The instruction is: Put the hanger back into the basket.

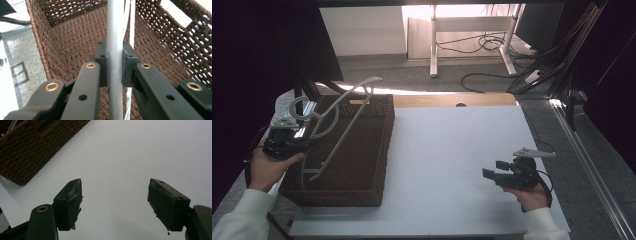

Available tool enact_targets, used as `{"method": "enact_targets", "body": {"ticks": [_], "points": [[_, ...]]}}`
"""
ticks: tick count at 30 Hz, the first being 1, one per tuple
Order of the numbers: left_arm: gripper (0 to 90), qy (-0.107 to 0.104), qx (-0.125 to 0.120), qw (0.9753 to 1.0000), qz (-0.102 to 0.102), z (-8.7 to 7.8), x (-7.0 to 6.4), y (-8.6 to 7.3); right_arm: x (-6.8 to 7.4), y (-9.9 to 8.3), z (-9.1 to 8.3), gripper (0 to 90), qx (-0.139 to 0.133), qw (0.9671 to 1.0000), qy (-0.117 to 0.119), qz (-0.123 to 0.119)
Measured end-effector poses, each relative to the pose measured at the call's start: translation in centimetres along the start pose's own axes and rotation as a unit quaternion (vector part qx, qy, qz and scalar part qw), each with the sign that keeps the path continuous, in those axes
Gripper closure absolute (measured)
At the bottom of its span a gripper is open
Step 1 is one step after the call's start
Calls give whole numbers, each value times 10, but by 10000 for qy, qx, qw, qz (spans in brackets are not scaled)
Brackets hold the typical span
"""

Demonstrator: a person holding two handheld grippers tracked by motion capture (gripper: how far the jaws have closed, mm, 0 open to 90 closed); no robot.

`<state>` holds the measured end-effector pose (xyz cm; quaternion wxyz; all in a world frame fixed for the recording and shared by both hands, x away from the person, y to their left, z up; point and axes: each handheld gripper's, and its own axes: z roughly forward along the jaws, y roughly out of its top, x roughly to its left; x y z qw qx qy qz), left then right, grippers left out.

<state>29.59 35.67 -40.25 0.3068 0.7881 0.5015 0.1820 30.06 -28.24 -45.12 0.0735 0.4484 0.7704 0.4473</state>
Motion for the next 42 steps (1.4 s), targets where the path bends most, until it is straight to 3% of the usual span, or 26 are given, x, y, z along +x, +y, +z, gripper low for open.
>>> {"method": "enact_targets", "body": {"ticks": [8, 13, 19, 21, 24, 28, 35, 42], "points": [[796, 41, 290, 9995, 130, 14, -4, -7, 0, 0, 0, 281, -1, 10000, 2, 3], [796, 87, 443, 9989, 92, 24, -3, -12, 0, 0, 0, 281, 0, 10000, 4, -5], [791, -7, 524, 9986, 100, 32, -3, -16, -1, 0, 0, 279, -10, 10000, 9, 4], [737, -153, 467, 9988, 22, 34, -2, -16, -1, 0, 0, 279, -2, 10000, 9, 1], [532, -94, 335, 9994, -36, 33, -3, -13, -1, 0, 0, 278, -4, 10000, 10, 0], [402, -60, 190, 9998, -80, 29, -6, -11, -1, 0, -1, 277, -4, 10000, 7, -2], [322, -298, 47, 9994, -166, 25, -16, -10, 0, -1, -2, 276, -33, 10000, 4, -7], [311, -637, -227, 9975, -197, 20, -38, -9, 2, -1, -4, 272, -79, 10000, 24, -40]]}}
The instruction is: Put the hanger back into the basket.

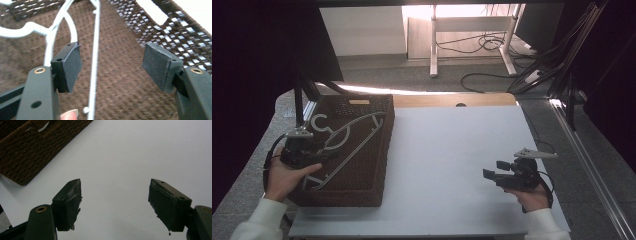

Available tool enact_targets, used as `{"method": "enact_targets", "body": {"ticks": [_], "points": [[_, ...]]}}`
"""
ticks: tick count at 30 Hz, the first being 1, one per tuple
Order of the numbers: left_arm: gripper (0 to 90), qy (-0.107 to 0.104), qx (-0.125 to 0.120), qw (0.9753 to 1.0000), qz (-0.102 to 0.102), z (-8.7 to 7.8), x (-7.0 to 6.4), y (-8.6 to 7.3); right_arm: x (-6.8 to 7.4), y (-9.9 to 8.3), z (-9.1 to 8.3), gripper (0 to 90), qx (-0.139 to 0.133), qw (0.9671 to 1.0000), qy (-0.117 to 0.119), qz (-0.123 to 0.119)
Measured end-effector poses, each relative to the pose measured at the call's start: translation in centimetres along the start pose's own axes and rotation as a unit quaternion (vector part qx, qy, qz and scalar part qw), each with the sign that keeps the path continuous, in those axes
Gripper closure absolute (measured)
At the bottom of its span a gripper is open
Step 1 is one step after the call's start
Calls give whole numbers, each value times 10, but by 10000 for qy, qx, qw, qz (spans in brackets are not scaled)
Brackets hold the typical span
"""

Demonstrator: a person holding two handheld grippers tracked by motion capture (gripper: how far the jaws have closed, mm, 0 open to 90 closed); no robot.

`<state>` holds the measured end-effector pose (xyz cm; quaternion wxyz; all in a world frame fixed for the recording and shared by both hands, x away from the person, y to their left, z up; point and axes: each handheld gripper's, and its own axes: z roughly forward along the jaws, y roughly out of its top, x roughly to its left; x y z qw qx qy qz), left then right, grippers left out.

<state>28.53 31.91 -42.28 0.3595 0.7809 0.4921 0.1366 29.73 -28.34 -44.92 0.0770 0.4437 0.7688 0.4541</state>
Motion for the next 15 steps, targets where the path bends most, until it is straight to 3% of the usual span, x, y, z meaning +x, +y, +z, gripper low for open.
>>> {"method": "enact_targets", "body": {"ticks": [4, 15], "points": [[310, -214, -120, 9996, -107, 4, -15, 0, 0, 0, -1, 269, -10, 10000, 16, -93], [309, -560, -345, 9978, 102, 14, -58, -7, -1, -2, -1, 233, 11, 9990, -51, -435]]}}
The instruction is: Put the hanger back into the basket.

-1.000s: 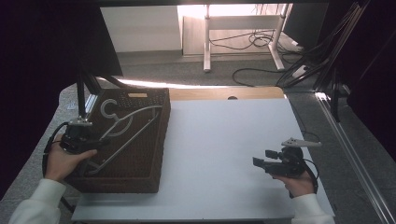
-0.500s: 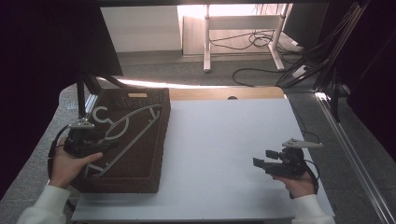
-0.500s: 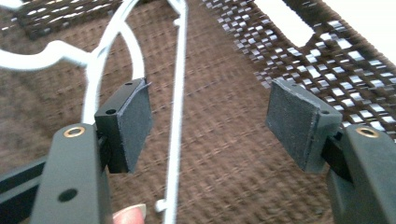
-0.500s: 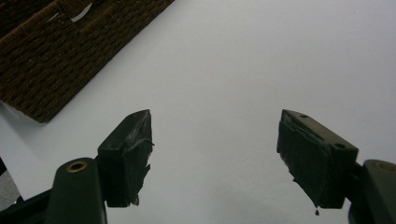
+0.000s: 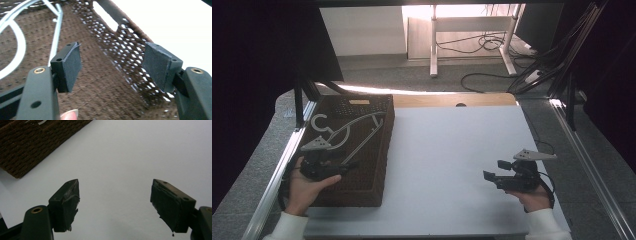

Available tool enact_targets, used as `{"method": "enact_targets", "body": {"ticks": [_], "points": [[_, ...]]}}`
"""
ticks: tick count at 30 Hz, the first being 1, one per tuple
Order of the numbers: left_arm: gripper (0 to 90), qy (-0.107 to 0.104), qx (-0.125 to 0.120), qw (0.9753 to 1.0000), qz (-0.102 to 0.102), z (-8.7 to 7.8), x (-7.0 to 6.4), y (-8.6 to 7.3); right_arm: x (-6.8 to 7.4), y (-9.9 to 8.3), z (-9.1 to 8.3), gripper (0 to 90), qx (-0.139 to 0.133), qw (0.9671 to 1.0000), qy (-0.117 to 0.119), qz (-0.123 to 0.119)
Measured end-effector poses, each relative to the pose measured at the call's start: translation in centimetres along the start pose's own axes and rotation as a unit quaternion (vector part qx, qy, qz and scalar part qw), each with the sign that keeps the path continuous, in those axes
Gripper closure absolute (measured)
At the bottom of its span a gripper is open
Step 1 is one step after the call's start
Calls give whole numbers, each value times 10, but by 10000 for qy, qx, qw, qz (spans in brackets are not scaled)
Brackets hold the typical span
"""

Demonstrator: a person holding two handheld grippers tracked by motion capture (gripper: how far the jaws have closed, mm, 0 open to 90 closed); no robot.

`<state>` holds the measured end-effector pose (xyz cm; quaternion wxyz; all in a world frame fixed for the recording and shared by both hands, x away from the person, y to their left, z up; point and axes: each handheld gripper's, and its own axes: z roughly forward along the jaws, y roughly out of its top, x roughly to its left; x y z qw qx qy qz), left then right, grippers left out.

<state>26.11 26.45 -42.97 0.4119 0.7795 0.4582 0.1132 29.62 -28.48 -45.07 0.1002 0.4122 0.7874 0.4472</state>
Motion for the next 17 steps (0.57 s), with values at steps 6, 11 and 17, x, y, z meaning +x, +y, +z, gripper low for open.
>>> {"method": "enact_targets", "body": {"ticks": [6, 11, 17], "points": [[310, -48, 77, 9999, 131, 4, -12, -4, -1, -1, 0, 201, -38, 10000, 0, -87], [311, -94, 37, 9999, 99, 5, -13, -4, -1, -1, 1, 184, -31, 9999, -49, -155], [310, -58, 20, 9999, 120, 6, -14, -4, -2, -1, 3, 163, -64, 9997, -25, -222]]}}
